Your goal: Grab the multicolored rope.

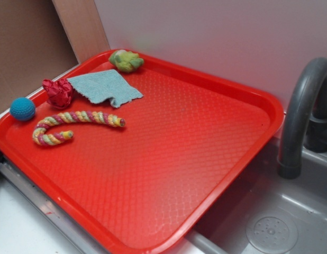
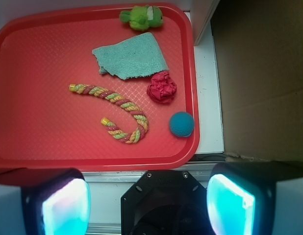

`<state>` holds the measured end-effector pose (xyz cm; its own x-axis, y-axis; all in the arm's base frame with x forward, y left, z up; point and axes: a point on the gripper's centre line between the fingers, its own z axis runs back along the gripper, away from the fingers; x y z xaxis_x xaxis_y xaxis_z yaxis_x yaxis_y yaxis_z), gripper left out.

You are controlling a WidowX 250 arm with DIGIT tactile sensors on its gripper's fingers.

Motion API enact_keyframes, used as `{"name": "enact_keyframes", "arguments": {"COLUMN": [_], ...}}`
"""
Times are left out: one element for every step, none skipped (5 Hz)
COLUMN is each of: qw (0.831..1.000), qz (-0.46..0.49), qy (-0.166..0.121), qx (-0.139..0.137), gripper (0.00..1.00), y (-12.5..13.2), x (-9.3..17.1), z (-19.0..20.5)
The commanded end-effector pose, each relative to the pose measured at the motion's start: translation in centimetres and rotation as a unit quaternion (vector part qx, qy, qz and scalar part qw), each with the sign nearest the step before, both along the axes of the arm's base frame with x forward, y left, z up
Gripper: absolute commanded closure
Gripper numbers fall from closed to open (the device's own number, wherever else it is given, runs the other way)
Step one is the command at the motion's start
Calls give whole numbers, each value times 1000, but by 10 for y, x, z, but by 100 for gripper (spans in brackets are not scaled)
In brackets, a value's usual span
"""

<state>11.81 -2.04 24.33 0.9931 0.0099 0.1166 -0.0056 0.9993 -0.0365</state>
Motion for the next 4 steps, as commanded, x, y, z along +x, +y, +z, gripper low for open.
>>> {"name": "enact_keyframes", "arguments": {"qw": [1000,999,991,973], "qz": [0,-29,-119,-225], "qy": [0,-18,-50,-44], "qx": [0,26,25,30], "gripper": [0,0,0,0], "y": [0,-4,0,-9], "x": [0,2,33,51], "z": [0,1,-17,-37]}}
